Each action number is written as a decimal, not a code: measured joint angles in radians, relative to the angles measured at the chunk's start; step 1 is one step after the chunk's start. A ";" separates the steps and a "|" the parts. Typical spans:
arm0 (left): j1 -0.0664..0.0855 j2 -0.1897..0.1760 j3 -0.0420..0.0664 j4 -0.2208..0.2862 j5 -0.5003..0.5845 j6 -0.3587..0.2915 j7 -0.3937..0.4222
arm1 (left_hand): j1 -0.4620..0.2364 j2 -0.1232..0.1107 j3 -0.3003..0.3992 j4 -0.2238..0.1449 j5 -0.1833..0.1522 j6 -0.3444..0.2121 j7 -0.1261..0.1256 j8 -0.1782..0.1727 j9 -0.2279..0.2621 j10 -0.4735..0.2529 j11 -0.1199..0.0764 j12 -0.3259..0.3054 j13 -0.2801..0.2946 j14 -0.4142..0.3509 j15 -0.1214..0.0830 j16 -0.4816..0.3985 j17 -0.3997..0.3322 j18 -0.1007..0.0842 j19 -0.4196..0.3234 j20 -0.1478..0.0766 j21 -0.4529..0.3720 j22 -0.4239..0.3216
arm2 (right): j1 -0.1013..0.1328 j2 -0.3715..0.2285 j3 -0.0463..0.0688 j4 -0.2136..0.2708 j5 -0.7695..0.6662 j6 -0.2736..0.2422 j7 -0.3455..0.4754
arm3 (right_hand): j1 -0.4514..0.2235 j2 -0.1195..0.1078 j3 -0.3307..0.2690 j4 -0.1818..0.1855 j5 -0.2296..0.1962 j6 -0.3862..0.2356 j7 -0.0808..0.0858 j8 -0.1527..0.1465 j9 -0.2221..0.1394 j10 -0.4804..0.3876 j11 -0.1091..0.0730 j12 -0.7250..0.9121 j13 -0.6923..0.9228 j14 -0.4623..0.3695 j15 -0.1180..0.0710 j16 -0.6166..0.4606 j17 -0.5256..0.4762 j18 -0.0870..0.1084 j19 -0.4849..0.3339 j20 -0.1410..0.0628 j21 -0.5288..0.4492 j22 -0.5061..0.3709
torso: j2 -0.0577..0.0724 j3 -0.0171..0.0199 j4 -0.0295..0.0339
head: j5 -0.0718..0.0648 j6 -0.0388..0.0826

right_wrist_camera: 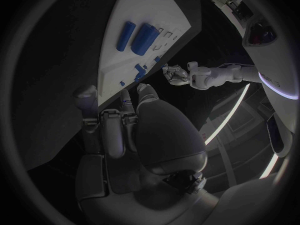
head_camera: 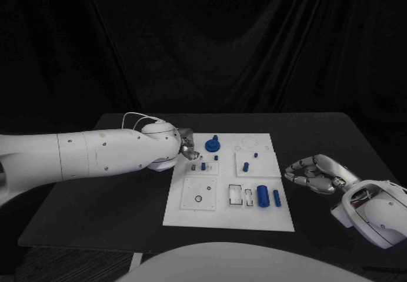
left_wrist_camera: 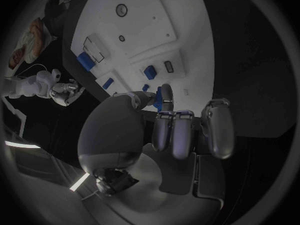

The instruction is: Assemble the parts on the task board

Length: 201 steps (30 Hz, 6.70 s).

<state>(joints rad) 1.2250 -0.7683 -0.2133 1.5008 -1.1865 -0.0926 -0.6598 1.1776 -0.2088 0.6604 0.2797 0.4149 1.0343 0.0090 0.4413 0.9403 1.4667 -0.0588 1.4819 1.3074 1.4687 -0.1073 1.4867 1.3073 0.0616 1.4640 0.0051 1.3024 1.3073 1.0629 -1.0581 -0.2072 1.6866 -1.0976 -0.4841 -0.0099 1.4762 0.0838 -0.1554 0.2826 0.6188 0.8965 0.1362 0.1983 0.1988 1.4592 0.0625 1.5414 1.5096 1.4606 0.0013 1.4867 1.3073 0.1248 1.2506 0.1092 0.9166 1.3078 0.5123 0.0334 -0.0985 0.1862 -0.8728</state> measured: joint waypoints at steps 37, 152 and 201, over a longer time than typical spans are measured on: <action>-0.022 0.027 0.000 -0.070 0.065 0.018 -0.039 | -0.019 0.024 0.004 0.004 0.002 -0.013 0.006 -0.021 0.000 0.000 0.000 0.000 0.000 0.000 0.000 -0.019 0.001 0.000 0.000 0.000 -0.019 0.000 | -0.001 0.008 0.000 -0.003 0.000 0.000 0.000 | -0.001 -0.001 0.006 0.000 0.000 0.000 0.000 0.000 0.000 -0.002 0.002 -0.004 0.000 0.000 0.000 0.000 0.000 0.000 -0.004 0.004 0.000 0.000 | 0.000 0.0000 0.0017 | 0.019 0.000; -0.093 0.021 0.008 -0.036 0.004 -0.025 -0.016 | -0.135 0.064 -0.191 0.014 -0.065 -0.016 0.017 -0.101 -0.016 0.000 0.014 -0.018 0.000 -0.004 0.004 -0.054 0.000 0.000 0.004 0.004 -0.060 0.001 | -0.004 0.003 0.000 0.000 0.000 0.000 -0.002 | 0.007 -0.003 0.011 0.000 0.000 0.000 0.000 0.000 -0.002 0.000 0.000 -0.008 -0.022 0.000 0.000 -0.004 0.000 0.000 -0.007 0.000 -0.009 0.000 | 0.000 -0.0003 0.0006 | 0.014 0.000; -0.095 0.017 0.010 -0.032 -0.034 -0.006 -0.019 | -0.140 0.058 -0.282 0.009 -0.091 -0.029 0.014 -0.103 0.010 0.000 0.014 -0.027 0.000 0.000 0.007 -0.071 0.000 0.000 0.000 0.007 -0.096 0.000 | -0.014 0.003 0.000 0.000 0.000 0.000 -0.002 | 0.011 0.001 0.016 0.000 0.000 0.000 0.000 0.000 -0.001 -0.002 0.002 -0.008 -0.022 0.000 0.000 -0.004 0.000 0.000 -0.011 0.004 -0.013 0.000 | 0.000 0.0000 0.0012 | 0.010 0.000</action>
<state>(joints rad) 1.1301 -0.7512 -0.2029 1.4684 -1.2203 -0.0989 -0.6791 1.0377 -0.1506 0.3782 0.2883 0.3242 1.0056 0.0232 0.3379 0.9506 1.4662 -0.0447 1.4550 1.3074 1.4687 -0.1000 1.4154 1.3073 0.0617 1.4640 0.0124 1.2062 1.3076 1.0493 -1.0553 -0.2072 1.6870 -1.0977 -0.4842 -0.0122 1.4871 0.0846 -0.1390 0.2827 0.6188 0.8965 0.1362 0.1983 0.1975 1.4572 0.0645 1.5337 1.4875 1.4604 0.0016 1.4827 1.3073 0.1247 1.2400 0.1128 0.9034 1.3075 0.5125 0.0334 -0.0973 0.1966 -0.8728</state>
